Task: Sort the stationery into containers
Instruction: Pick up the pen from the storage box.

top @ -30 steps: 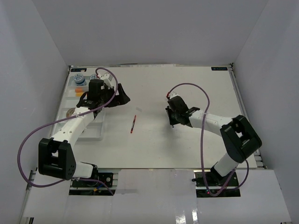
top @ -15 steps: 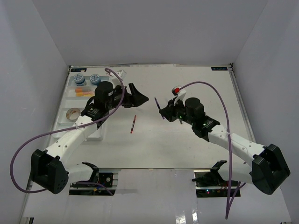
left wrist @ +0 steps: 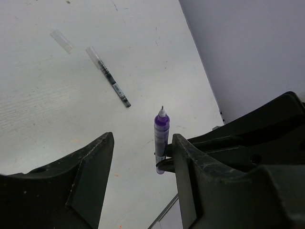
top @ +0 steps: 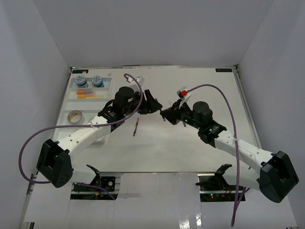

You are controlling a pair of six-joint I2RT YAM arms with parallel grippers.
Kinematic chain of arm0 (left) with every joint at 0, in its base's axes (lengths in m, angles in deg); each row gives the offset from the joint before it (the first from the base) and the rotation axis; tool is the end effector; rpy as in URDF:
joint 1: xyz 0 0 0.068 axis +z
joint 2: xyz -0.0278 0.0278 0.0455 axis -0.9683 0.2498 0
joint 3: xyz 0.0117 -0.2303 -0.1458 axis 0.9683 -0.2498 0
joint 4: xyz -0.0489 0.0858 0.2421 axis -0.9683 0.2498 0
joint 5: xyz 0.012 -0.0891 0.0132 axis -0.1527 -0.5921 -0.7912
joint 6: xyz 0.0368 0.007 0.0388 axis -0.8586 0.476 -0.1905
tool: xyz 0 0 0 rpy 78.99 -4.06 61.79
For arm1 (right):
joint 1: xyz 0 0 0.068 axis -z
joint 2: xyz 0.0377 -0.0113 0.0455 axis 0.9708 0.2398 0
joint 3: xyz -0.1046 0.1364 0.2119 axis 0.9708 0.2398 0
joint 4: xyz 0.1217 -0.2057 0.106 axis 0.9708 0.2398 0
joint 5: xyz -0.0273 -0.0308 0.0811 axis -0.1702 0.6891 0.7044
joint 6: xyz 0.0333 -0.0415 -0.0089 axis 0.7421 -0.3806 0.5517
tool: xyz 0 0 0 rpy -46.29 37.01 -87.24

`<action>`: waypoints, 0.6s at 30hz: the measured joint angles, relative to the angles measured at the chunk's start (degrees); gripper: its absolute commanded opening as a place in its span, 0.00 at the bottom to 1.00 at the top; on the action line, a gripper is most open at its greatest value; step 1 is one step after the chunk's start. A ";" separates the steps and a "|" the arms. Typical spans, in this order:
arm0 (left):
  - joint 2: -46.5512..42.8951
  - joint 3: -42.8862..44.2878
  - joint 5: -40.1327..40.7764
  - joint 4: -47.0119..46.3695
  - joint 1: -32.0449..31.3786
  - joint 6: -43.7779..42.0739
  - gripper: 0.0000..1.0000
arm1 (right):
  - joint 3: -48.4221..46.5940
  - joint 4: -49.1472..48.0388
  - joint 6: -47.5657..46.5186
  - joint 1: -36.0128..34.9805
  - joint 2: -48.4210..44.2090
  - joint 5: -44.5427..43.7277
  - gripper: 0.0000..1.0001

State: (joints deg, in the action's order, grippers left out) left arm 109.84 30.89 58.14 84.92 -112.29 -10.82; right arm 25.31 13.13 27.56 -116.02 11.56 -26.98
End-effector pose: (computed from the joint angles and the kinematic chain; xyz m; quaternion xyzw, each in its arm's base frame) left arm 0.2430 -0.1922 0.3069 0.0529 0.8221 -0.4199 0.3810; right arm 0.1973 0.1745 0.2911 -0.2200 0.7017 0.3842 0.5583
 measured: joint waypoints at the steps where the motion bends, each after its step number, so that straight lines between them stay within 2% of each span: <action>1: 0.46 0.31 0.42 0.00 -0.33 0.17 0.59 | 0.17 -0.20 -0.02 0.02 -0.02 0.09 0.08; 7: 2.03 2.32 1.31 -0.37 -1.79 0.72 0.44 | 1.14 -0.63 0.00 0.00 -0.13 0.22 0.08; 13: 2.05 2.47 1.33 -1.27 -2.47 1.20 0.35 | 1.60 -0.68 0.00 0.02 -0.52 0.17 0.08; 15: 2.05 2.47 1.36 -1.29 -2.47 1.38 0.27 | 1.60 -0.87 0.00 0.00 -0.66 0.17 0.08; 17: 2.05 2.47 1.64 -1.36 -2.47 1.31 0.22 | 1.60 -1.11 0.00 0.02 -0.72 0.17 0.11; 18: 2.05 2.47 1.75 -1.46 -2.47 1.27 0.19 | 1.60 -1.20 0.02 0.02 -0.74 0.17 0.16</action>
State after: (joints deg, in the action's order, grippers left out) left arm 111.89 33.36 59.88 83.46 -114.76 -9.56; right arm 26.90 11.92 27.59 -116.00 10.82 -26.80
